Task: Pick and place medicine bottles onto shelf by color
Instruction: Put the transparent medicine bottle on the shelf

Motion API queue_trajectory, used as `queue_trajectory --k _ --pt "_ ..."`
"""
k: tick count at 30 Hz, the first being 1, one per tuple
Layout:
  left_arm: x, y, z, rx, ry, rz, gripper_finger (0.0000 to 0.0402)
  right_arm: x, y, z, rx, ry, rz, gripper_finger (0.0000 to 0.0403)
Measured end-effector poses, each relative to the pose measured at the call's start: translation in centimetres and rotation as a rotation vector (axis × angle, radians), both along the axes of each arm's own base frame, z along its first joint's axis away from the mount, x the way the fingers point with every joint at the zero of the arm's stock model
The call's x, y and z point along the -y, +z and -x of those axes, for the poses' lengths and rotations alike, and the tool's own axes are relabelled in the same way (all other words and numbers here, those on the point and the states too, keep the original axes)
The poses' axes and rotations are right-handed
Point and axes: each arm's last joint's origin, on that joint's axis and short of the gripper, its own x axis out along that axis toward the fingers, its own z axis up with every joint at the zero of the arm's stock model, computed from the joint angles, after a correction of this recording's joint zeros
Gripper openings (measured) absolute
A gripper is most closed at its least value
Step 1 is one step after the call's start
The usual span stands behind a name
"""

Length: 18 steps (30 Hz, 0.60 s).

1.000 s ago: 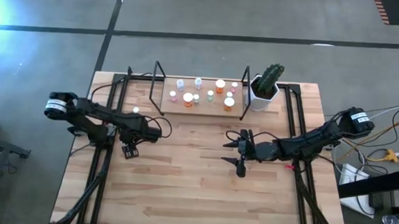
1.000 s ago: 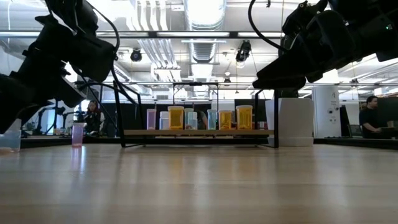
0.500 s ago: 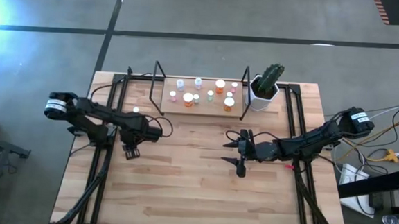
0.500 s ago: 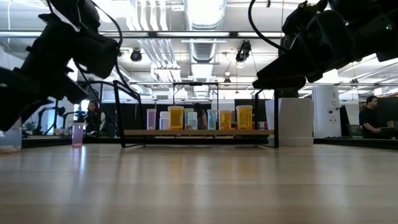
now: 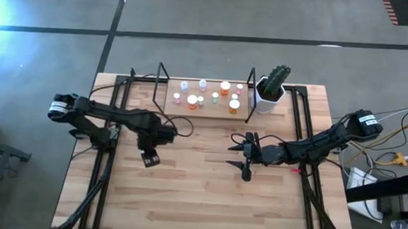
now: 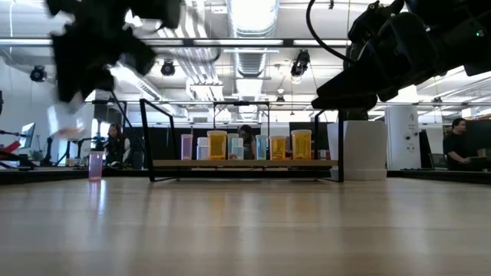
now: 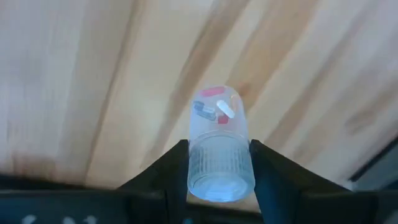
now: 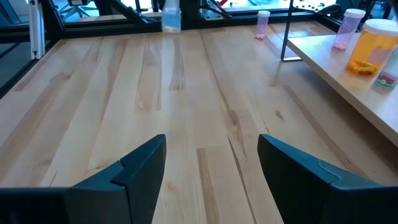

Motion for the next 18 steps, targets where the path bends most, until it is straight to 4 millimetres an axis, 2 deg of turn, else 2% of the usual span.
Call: queue_trajectory --k 4,9,12,14,18 --pt "0.5 3.2 -2.8 0.102 -0.021 0.009 0.0131 0.0 0.0 0.0 0.003 0.000 -0.001 0.0244" --pt "-0.1 7.5 -6.0 0.113 -0.095 -0.047 0.0131 0.0 0.1 0.0 0.007 0.000 -0.002 0.0244" --pt "-1.7 9.4 -8.1 0.105 -0.143 -0.147 0.0131 0.0 0.1 0.0 0.007 0.000 -0.002 0.0244" --pt "-3.0 10.6 -9.6 0.189 -0.163 -0.174 0.0131 0.0 0.1 0.0 0.007 0.000 -0.002 0.0244" --pt "-6.8 11.5 -11.7 0.239 -0.186 -0.254 0.0131 0.0 0.0 0.0 0.005 -0.002 -0.008 0.0244"
